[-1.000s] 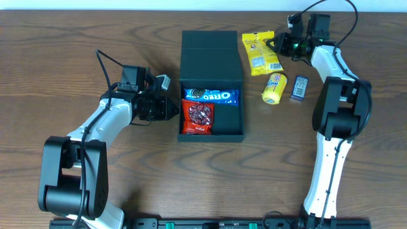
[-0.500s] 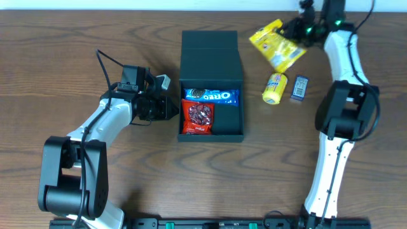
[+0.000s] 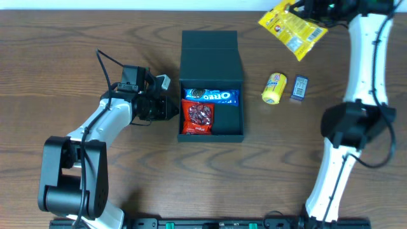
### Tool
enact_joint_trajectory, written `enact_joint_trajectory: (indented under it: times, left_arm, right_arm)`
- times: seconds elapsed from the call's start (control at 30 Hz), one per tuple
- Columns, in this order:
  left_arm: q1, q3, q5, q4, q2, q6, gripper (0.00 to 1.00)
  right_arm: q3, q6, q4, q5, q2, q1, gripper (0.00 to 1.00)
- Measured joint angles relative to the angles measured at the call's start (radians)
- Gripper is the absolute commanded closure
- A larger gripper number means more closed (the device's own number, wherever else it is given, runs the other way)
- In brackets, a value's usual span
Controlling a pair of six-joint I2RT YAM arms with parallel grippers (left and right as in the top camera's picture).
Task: Pack container
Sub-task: 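Grasp the yellow snack bag with the right gripper and lift it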
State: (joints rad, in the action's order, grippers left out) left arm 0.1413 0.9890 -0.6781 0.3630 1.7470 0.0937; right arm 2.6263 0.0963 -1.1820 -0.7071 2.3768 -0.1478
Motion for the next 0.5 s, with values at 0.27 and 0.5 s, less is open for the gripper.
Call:
enact_joint_trajectory:
  times: [0.27,0.5]
  left_arm:
    - [0.000,0.000,0.004,-0.002,0.000,0.000,0.83]
    - [0.000,0.000,0.005,-0.004,0.000,0.000,0.84]
  right_arm:
    - [-0.632,0.000,0.134,0.002,-0.529,-0.099,0.98]
    - [-0.952,0.193,0.223,0.005,-0.631,0.126,0.99]
